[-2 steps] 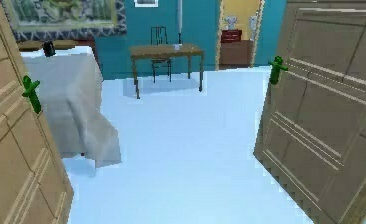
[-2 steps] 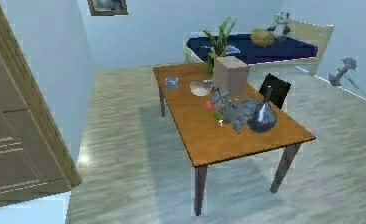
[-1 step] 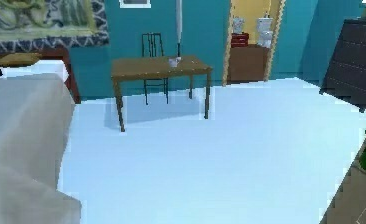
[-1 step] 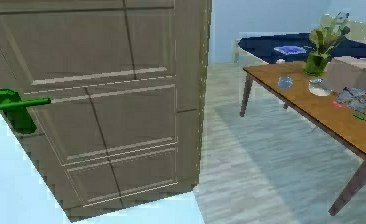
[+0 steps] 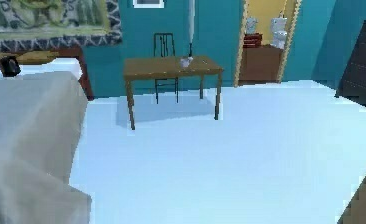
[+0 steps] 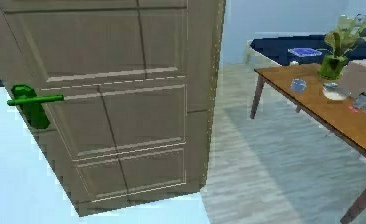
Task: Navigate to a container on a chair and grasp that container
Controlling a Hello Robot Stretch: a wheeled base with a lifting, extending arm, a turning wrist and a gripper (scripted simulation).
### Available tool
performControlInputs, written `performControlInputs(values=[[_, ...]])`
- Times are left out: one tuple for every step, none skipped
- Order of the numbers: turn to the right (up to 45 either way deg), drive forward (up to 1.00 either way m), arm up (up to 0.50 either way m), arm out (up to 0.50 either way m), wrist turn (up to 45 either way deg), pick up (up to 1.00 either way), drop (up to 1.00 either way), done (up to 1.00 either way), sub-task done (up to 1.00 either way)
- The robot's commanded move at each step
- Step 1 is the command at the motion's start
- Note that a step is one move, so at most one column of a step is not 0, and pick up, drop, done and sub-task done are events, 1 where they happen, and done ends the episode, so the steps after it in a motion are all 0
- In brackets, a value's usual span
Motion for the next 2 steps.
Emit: performControlInputs(values=[[0.0,0.85,0.0,0.0,0.0,0.0,0.0,0.0,0.0],[39.0,0.0,0.0,0.0,0.0,0.0,0.0,0.0,0.0]])
